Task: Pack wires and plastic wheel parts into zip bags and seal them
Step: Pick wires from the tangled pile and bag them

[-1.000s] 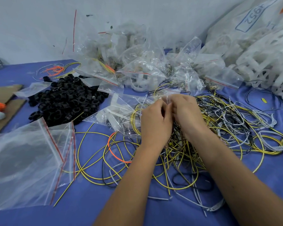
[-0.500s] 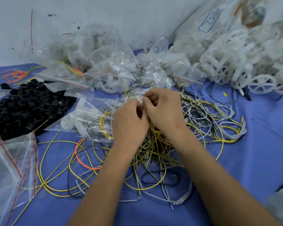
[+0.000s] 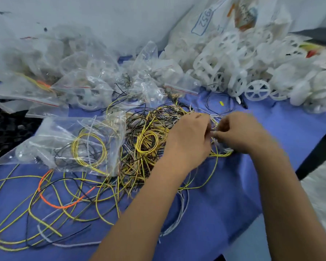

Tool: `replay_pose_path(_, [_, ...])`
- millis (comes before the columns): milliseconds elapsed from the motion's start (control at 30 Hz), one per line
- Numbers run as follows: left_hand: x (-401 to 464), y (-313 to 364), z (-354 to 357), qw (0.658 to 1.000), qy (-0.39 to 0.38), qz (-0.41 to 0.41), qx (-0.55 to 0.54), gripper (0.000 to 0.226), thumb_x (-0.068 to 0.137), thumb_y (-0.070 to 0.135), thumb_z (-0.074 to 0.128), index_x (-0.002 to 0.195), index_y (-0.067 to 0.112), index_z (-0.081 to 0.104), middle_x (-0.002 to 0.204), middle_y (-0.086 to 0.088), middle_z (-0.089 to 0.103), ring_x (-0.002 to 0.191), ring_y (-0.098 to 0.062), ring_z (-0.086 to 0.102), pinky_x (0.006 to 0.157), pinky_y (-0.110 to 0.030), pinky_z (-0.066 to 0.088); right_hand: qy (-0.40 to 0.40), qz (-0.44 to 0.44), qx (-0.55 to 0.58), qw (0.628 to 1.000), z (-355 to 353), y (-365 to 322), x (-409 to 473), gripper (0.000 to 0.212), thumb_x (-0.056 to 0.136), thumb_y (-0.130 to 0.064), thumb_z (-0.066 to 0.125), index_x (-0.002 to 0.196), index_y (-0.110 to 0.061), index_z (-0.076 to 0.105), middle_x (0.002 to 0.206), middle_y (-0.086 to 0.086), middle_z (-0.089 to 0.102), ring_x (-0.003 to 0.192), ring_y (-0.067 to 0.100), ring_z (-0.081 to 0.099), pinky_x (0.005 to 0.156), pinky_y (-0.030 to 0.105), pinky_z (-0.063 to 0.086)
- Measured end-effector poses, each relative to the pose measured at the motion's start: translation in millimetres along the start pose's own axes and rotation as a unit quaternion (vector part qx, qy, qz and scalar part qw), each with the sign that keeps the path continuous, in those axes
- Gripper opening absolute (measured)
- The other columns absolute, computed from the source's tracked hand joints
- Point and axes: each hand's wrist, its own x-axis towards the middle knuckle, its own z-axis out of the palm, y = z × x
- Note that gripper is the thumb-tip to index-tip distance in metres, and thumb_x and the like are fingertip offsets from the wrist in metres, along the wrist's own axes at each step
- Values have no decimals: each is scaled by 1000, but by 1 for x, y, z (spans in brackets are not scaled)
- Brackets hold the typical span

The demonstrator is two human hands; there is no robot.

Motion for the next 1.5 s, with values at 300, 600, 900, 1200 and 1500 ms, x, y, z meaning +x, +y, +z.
replay_pose_path(300, [-3, 3, 21, 993, -46, -35, 106, 14, 92, 18, 62, 105, 21, 64, 112, -3, 56, 114, -25, 46, 80, -32, 40, -148, -13, -22, 989, -11, 10, -3, 34, 84, -24, 76, 57, -10, 60, 53, 3, 59, 56, 19, 49, 53, 30, 38])
replay_pose_path(600, [1, 0, 9, 997, -63, -48, 9, 16, 87, 13, 64, 99, 16, 74, 102, -4, 59, 103, -25, 56, 85, -37, 49, 237, 14, 222, 946, -1, 1, 5, 10, 96, -16, 56, 96, -11, 65, 89, 6, 74, 88, 27, 67, 82, 42, 53])
replay_pose_path(900, [-28, -40, -58, 990, 120, -70, 38, 2, 87, 20, 69, 89, 19, 70, 92, 1, 60, 89, -20, 57, 75, -30, 42, 256, -64, 354, 897, 9, -84, 15, 10, 95, -18, 62, 94, -11, 68, 85, 3, 68, 78, 22, 68, 77, 43, 57])
replay_pose_path(1200, [-75, -90, -84, 944, 164, -255, 128, 29, 81, 29, 75, 101, 17, 57, 103, -4, 58, 98, -28, 56, 80, -38, 44, 122, -31, 568, 813, 56, -181, 12, 11, 99, -14, 59, 91, -12, 66, 77, 4, 72, 62, 19, 71, 57, 33, 54])
replay_pose_path(1500, [-87, -91, -74, 968, 111, -214, 72, 6, 87, 16, 61, 91, 12, 62, 89, -8, 63, 84, -30, 58, 75, -45, 48, 137, -16, 568, 811, 81, -182, 5, 14, 95, -20, 65, 82, -20, 69, 74, 7, 72, 62, 25, 70, 58, 36, 54])
